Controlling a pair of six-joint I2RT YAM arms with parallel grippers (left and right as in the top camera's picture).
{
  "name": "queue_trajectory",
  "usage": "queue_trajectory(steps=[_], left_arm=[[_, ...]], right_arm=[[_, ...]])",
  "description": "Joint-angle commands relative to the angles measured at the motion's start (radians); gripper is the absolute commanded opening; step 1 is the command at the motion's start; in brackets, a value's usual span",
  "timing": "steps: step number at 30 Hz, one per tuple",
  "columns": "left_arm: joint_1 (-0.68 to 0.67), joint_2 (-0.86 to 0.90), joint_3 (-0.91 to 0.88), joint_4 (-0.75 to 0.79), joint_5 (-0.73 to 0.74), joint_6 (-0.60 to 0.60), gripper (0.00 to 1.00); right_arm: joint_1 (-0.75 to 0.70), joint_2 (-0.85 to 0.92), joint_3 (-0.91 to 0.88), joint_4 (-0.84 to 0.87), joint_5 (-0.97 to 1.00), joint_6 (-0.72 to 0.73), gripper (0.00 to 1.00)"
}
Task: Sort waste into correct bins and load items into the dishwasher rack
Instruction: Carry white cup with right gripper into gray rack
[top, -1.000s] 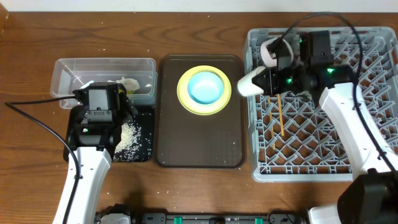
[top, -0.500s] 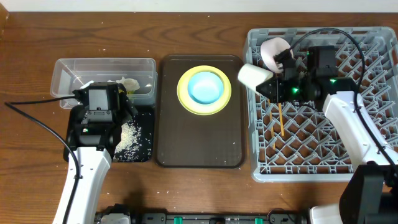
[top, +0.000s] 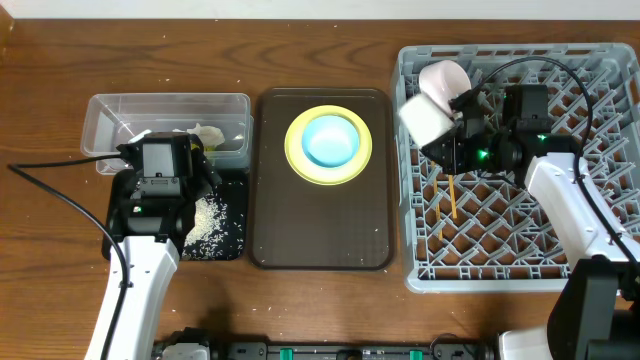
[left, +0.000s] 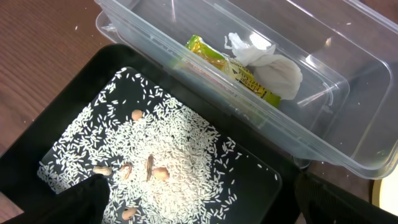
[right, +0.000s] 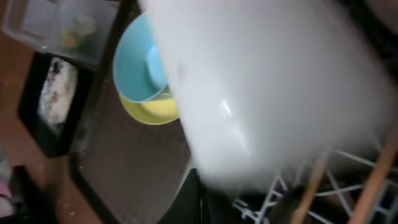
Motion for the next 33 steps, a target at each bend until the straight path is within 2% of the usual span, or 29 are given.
queue_trajectory(steps=[1,6,19,20,22,28,33], left_arm=[[0.003,0.004,0.015,0.0,-0.012,-0.009,0.98],[0.003,0.004,0.015,0.0,-0.012,-0.009,0.98],[0.003,0.004,0.015,0.0,-0.012,-0.009,0.98],[0.003,0.004,0.015,0.0,-0.013,-0.009,0.98],[0.003,0.004,0.015,0.0,-0.013,-0.009,0.98],[0.003,0.004,0.015,0.0,-0.012,-0.009,0.98],[0.003,0.004,0.015,0.0,-0.012,-0.009,0.98]], right_arm=[[-0.01,0.01,-0.017,0.01,0.032,-0.035,0.01],[-0.009,0.013,-0.017,0.049,0.023,-0.021,0.01],[-0.008,0.012,-0.017,0.024,0.028,-0.015,0.01],[-0.008,0.012,-0.016,0.027,0.025,-0.008,0.03],[-0.008,0.007,0.003,0.016,0.019,0.011,0.14],[-0.008,-0.049,0.125,-0.051,-0.019,0.01,0.25],[-0.009,-0.07,0.211,-0.12,0.166,0.006,0.33]])
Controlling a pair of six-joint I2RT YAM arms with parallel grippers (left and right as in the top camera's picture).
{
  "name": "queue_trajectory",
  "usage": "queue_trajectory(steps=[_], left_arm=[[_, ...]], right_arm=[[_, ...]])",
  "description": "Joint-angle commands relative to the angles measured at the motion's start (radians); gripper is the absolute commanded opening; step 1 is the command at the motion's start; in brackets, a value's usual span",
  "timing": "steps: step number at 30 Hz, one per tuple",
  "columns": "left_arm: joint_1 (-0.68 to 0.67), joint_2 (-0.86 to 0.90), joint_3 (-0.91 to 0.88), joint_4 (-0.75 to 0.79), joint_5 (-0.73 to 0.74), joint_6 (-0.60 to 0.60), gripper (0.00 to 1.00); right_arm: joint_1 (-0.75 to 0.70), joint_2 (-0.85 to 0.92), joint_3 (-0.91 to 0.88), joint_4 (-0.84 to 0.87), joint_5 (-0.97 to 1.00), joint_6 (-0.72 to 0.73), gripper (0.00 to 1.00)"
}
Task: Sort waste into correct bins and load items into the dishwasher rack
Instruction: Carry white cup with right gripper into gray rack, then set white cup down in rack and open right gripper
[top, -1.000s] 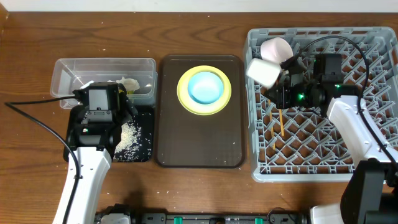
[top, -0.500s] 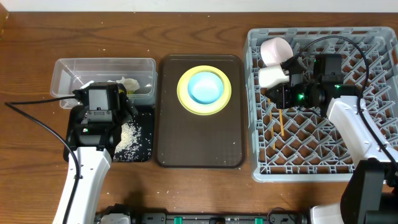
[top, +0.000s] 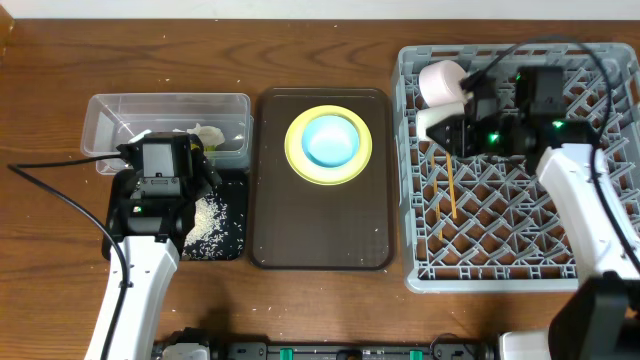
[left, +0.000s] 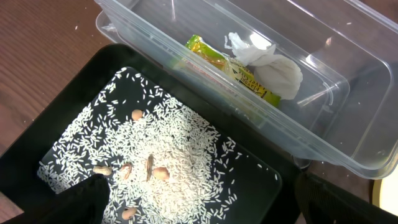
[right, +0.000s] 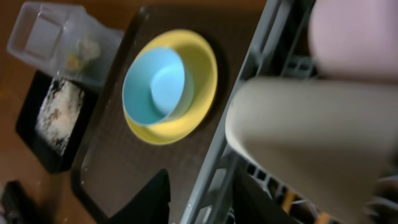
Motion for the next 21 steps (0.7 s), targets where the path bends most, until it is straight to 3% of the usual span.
queue_trajectory(steps=[1,9,21], left_arm=[[0.003,0.004,0.015,0.0,-0.013,-0.009,0.98],[0.003,0.004,0.015,0.0,-0.013,-0.009,0.98],[0.003,0.004,0.015,0.0,-0.013,-0.009,0.98]], right_arm=[[-0.003,-0.035,0.05,-0.014,0.158,-0.005,0.35],[-0.007,0.027,0.047,-0.022,0.257,-0.075,0.38],[-0.018,0.092,0.047,0.006,0.238,-0.075,0.3]])
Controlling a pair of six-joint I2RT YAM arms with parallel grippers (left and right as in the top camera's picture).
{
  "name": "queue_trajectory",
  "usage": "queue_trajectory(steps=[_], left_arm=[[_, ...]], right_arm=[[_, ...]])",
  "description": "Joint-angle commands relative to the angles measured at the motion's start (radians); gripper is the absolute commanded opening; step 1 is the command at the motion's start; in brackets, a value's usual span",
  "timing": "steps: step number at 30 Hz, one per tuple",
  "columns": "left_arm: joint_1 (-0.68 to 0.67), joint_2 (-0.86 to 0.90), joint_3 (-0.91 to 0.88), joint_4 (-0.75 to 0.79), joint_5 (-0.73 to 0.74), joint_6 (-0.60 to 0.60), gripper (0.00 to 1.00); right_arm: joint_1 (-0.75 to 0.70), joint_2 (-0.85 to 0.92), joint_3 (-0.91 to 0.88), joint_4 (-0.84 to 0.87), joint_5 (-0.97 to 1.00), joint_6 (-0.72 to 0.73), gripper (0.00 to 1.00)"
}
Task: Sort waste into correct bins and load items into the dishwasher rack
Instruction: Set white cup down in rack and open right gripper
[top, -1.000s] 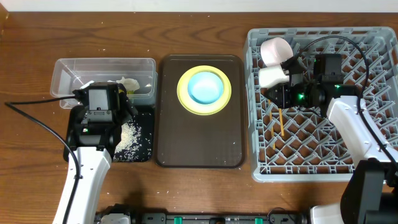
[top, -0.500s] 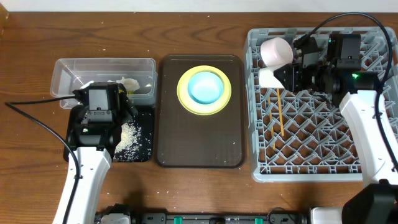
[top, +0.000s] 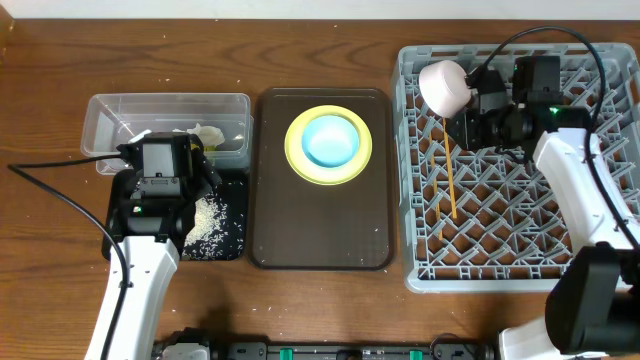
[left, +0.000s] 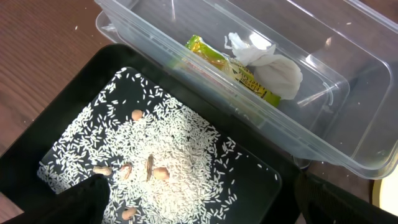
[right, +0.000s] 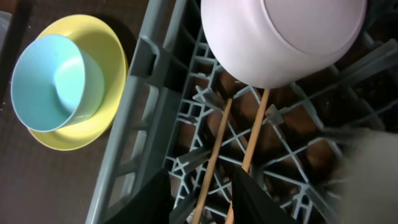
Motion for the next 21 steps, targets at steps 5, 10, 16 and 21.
queue_trajectory(steps=[5,10,16,21], left_arm=[[0.003,0.004,0.015,0.0,-0.012,-0.009,0.98],[0.003,0.004,0.015,0.0,-0.012,-0.009,0.98],[0.003,0.004,0.015,0.0,-0.013,-0.009,0.98],[0.003,0.004,0.015,0.0,-0.012,-0.009,0.98]], right_arm=[[-0.015,-0.047,0.021,0.008,-0.054,-0.017,0.31],[-0.066,-0.109,0.079,-0.025,-0.053,-0.013,0.36],[-0.235,-0.136,0.171,-0.116,-0.053,-0.015,0.43],[-0.418,-0.132,0.175,-0.175,-0.074,-0.063,0.48]])
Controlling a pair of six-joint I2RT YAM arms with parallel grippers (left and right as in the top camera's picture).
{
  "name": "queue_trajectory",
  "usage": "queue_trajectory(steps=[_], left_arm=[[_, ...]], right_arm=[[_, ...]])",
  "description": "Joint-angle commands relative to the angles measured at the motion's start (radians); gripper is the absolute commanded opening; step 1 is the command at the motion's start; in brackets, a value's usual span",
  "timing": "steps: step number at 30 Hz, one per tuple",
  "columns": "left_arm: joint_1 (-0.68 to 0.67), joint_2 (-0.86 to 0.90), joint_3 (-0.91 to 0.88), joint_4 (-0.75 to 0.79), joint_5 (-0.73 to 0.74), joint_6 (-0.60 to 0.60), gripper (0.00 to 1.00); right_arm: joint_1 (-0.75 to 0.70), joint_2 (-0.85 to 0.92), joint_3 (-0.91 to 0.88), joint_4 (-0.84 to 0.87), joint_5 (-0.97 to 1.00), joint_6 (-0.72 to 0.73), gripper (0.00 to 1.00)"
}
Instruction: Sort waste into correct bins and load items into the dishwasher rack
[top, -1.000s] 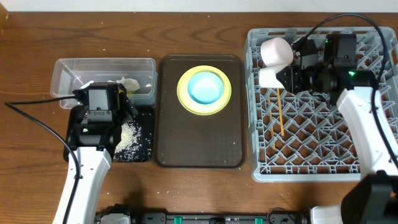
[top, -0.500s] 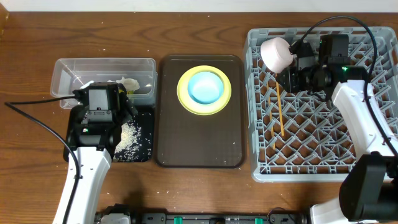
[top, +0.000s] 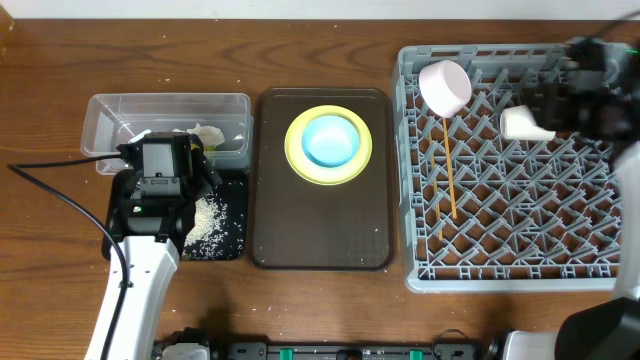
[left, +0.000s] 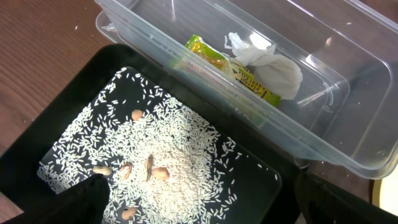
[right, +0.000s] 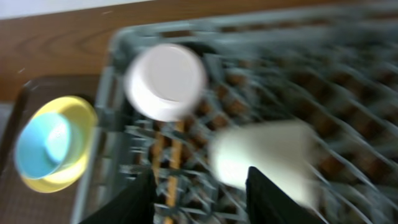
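A white cup (top: 520, 122) lies on its side in the grey dishwasher rack (top: 420, 270); it shows blurred in the right wrist view (right: 264, 155). A pink cup (top: 445, 85) stands mouth down at the rack's back left (right: 166, 81), with wooden chopsticks (top: 450, 175) below it. My right gripper (top: 552, 104) is open just right of the white cup (right: 202, 186). A blue bowl (top: 328, 138) sits on a yellow plate (top: 296, 150) on the brown tray (top: 320, 240). My left gripper (left: 199, 211) hangs open over the black tray of rice (left: 161, 162).
A clear bin (top: 110, 115) behind the black tray holds a crumpled tissue (left: 273, 68) and a yellow-green wrapper (left: 233, 68). Peanuts (left: 160, 173) lie in the rice. Rack walls stand up around the right gripper.
The white cup now lies free in the rack's back middle. My right gripper has moved right, away from the pink cup, and stands open. The left arm is unchanged.
My right gripper held the white cup over the rack's left edge beside the pink cup. Then it was lower in the rack with the cup, close to the pink cup. Now the cup rests in the rack and the gripper is off it. The left arm stayed still.
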Motion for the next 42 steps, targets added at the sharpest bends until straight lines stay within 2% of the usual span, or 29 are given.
queue_trajectory(steps=[1,6,12,17,26,29,35,42], left_arm=[[0.003,0.004,0.015,0.0,-0.012,-0.009,0.98],[0.003,0.004,0.015,0.0,-0.012,-0.009,0.98],[0.003,0.004,0.015,0.0,-0.013,-0.009,0.98],[0.003,0.004,0.015,0.0,-0.013,-0.009,0.98],[0.003,0.004,0.015,0.0,-0.012,-0.009,0.98],[0.003,0.004,0.015,0.0,-0.013,-0.009,0.98],[0.003,0.004,0.015,0.0,-0.012,-0.009,0.98],[0.003,0.004,0.015,0.0,-0.013,-0.009,0.98]], right_arm=[[-0.115,0.003,0.005,-0.035,-0.046,-0.053,0.5],[-0.269,0.039,0.005,-0.045,-0.283,-0.133,0.59],[-0.334,0.123,0.005,-0.05,-0.332,-0.19,0.63],[-0.333,0.209,0.005,-0.038,-0.491,-0.316,0.54],[-0.323,0.319,0.005,0.011,-0.519,-0.354,0.54],[-0.31,0.328,0.005,0.012,-0.552,-0.404,0.53],[-0.274,0.328,0.005,0.023,-0.552,-0.415,0.49],[-0.225,0.336,0.005,0.04,-0.536,-0.438,0.5]])
